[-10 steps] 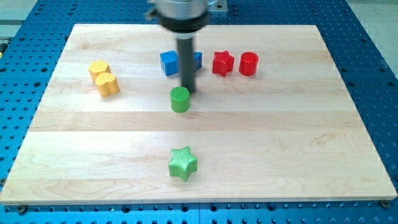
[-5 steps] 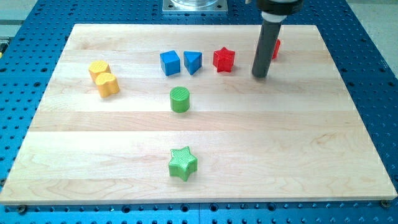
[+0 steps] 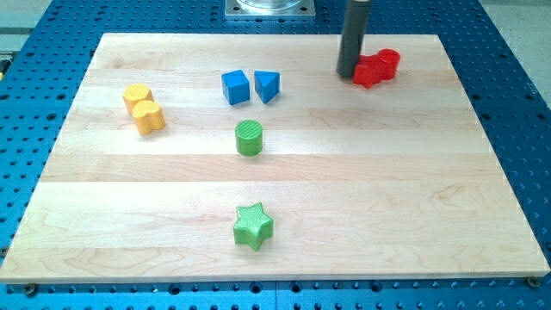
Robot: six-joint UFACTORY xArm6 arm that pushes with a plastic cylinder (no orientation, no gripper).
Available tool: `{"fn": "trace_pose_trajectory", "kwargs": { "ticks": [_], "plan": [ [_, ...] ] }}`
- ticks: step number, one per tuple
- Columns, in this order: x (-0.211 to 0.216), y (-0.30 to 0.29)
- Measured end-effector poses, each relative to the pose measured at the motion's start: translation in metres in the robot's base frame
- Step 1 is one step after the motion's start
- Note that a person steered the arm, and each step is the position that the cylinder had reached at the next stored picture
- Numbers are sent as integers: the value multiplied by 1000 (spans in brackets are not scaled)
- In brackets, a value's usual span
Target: Make a group of red and blue blocks together
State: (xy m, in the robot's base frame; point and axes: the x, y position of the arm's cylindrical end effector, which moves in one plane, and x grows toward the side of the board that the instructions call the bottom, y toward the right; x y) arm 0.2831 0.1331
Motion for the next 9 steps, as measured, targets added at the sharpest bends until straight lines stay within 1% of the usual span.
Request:
{"fn": "trace_pose_trajectory", "kwargs": {
  "ticks": [1,2,3,4,5,6,7,8,9],
  "plan": [
    [17,-20],
    [94,-40],
    [103,-128],
    [99,-214],
    [89,-218],
    [56,-183],
    [35,-144],
    [35,-122],
    [44,-122]
  ]
}}
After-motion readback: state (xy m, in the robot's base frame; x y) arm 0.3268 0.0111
